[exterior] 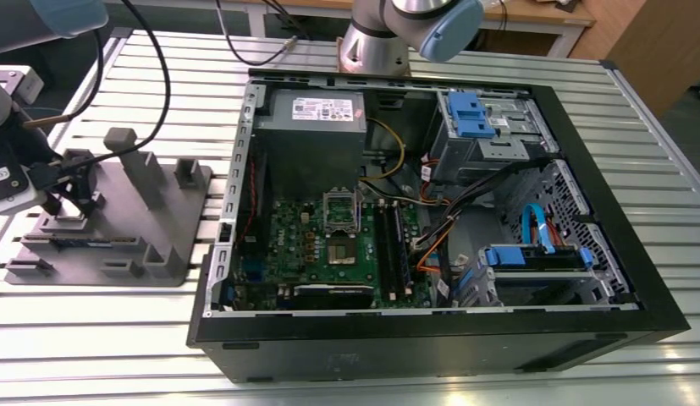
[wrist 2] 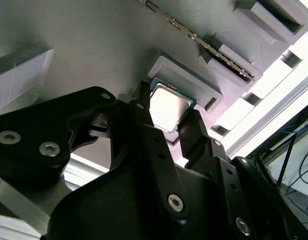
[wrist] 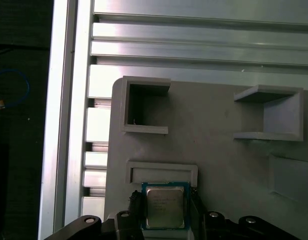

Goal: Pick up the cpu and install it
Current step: 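Pick up the cpu and move it towards the insertion slot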

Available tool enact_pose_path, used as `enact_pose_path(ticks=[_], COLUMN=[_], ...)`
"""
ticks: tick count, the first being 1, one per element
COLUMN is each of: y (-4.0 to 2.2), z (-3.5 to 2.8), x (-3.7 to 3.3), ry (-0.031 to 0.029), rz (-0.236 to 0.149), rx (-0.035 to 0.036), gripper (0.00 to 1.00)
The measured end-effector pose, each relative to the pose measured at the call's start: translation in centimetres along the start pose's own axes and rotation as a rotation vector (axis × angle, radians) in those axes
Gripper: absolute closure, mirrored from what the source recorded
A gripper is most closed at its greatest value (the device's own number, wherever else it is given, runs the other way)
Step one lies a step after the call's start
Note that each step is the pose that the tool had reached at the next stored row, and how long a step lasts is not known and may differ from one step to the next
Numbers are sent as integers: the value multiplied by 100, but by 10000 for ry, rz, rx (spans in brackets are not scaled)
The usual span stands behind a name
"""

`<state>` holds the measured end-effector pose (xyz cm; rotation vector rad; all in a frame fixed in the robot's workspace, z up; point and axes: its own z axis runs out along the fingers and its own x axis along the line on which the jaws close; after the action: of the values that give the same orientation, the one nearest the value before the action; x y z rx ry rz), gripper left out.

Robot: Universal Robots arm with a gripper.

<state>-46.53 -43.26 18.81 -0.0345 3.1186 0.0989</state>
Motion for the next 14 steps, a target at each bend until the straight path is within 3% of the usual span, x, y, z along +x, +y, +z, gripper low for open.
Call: enact_pose_path(ticks=[7, 14], y=[1, 11], z=[-22, -172], x=[1, -4], ry=[5, 0], rz=[1, 1], rx=[3, 0], gripper=[53, 53])
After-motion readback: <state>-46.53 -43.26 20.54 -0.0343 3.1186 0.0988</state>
